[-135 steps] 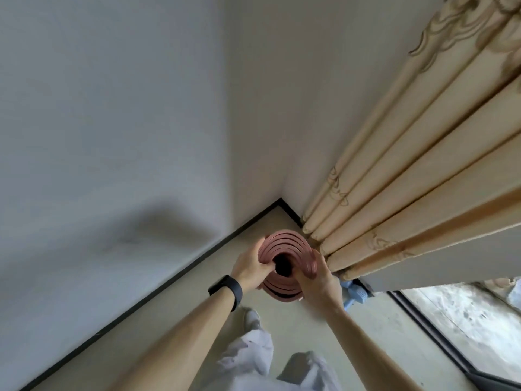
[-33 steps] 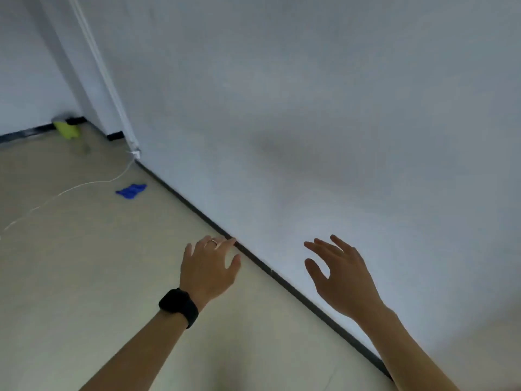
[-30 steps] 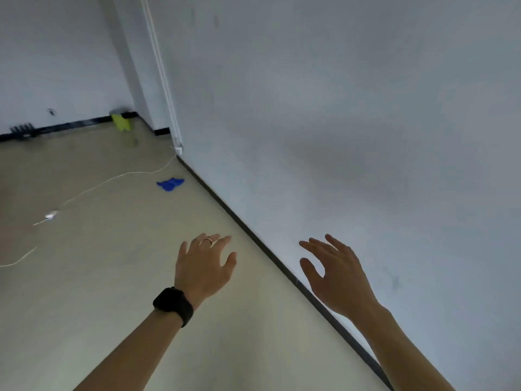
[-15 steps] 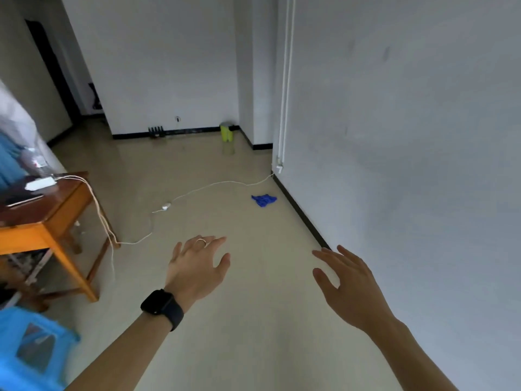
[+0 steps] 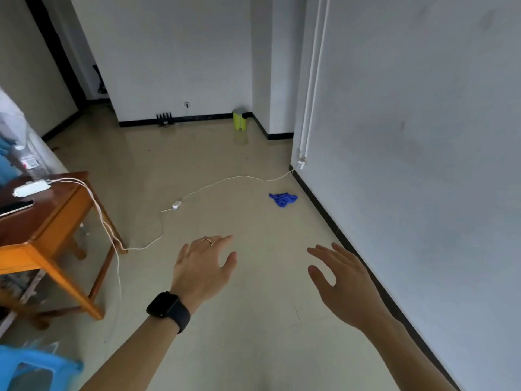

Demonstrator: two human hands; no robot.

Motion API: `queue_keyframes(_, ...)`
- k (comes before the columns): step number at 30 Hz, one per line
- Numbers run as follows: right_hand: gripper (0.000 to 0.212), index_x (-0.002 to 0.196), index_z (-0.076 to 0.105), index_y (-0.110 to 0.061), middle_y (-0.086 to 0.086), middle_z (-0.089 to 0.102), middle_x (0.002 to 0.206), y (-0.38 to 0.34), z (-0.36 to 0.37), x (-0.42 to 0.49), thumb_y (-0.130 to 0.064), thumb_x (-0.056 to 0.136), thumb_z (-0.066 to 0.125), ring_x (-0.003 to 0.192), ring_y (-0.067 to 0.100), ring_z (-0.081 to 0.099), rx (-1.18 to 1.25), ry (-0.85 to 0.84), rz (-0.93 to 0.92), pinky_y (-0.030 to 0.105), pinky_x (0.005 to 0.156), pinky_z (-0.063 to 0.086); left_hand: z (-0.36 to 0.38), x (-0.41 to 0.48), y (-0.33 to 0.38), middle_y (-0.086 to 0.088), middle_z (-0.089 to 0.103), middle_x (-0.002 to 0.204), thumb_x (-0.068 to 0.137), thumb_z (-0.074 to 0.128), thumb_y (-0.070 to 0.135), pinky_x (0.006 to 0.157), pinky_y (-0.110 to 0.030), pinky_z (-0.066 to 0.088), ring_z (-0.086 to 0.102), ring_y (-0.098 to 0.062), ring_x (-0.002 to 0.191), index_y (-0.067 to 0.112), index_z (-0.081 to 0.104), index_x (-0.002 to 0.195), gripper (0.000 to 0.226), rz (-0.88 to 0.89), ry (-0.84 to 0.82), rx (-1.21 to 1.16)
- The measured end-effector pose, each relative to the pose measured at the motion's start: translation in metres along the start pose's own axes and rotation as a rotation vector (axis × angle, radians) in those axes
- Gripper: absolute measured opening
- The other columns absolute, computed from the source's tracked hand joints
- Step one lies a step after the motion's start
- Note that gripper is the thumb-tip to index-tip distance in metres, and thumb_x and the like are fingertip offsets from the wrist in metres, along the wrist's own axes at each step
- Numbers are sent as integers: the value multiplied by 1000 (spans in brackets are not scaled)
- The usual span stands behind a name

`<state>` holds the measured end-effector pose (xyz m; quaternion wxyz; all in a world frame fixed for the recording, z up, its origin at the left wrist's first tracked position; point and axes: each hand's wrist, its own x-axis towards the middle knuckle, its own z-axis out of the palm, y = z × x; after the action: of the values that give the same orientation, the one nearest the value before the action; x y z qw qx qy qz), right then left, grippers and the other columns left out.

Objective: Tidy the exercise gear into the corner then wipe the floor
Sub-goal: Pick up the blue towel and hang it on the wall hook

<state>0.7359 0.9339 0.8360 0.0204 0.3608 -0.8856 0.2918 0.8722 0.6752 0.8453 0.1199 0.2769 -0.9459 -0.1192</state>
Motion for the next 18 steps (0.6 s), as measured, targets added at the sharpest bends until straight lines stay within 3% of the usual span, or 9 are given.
queue_keyframes(11,41,138,56,-36,-13,56,143,22,68,256,-45,99,51,146,17,33,-3,1,-2,46,119,31,30,240,-61,14,52,143,97,41,51,115,-38,29,41,-12,137,39,47,142,47,-23,-15,6)
queue_keyframes(18,40,138,57,-35,-12,57,142,35,136,413,-44,99,51,146,19,35,-52,-33,4,47,118,31,72,409,-128,11,57,140,87,29,58,111,-40,35,46,-13,134,38,50,140,59,9,-53,25)
